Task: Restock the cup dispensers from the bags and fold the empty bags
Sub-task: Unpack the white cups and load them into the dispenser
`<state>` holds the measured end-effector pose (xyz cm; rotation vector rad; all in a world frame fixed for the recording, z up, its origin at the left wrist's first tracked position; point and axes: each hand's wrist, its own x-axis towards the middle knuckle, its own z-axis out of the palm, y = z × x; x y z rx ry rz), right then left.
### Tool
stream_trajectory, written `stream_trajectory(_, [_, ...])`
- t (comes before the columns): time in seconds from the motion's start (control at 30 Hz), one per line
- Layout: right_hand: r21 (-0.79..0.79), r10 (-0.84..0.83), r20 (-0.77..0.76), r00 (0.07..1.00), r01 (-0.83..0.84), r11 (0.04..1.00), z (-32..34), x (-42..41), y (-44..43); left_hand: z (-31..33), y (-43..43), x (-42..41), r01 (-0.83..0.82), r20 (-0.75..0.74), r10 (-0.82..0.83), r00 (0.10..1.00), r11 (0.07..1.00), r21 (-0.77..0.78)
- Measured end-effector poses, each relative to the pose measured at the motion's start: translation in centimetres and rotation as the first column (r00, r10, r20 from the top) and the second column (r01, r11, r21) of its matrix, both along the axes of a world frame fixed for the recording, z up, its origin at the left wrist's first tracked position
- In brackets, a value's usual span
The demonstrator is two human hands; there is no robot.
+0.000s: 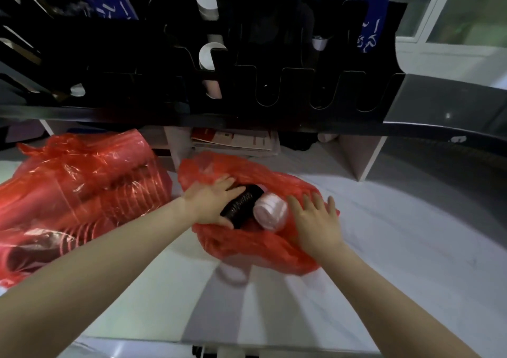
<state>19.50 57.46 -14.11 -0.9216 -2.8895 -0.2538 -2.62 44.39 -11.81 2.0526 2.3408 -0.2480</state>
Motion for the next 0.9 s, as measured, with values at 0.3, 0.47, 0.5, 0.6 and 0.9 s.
stream_trajectory(0.3, [-0.176,0.131,0.126,0.983,-0.108,0.978,-0.9,-1.1,4.0,-1.3,0.9,-2.0,-0.221,0.514,0.192,0.836,0.975,-0.005])
stream_trajectory(0.47, [-0.291,0.202,-0.064,0.977,-0.212,0.933,1.0,-1.2,4.2,-0.8,0.9,-0.8,-0.283,0.606,0.121,0.786,0.942,0.180])
stream_trajectory(0.5, [-0.267,0.225,-0.112,0.968,-0.248,0.931,1.7,-1.2,3.9,-0.5,0.8,-0.4,-0.259,0.529,0.116,0.841,0.944,0.205])
stream_trajectory(0.6, [-0.152,0.265,-0.230,0.936,-0.304,0.941,3.5,-1.7,2.9,0.4,0.4,0.9,-0.159,0.112,0.135,0.985,0.956,0.247])
stream_trajectory(0.9, [0.114,0.320,-0.313,0.894,-0.299,0.947,6.9,-5.1,-2.1,4.9,-3.6,4.5,0.100,-0.244,0.025,0.969,0.868,0.486])
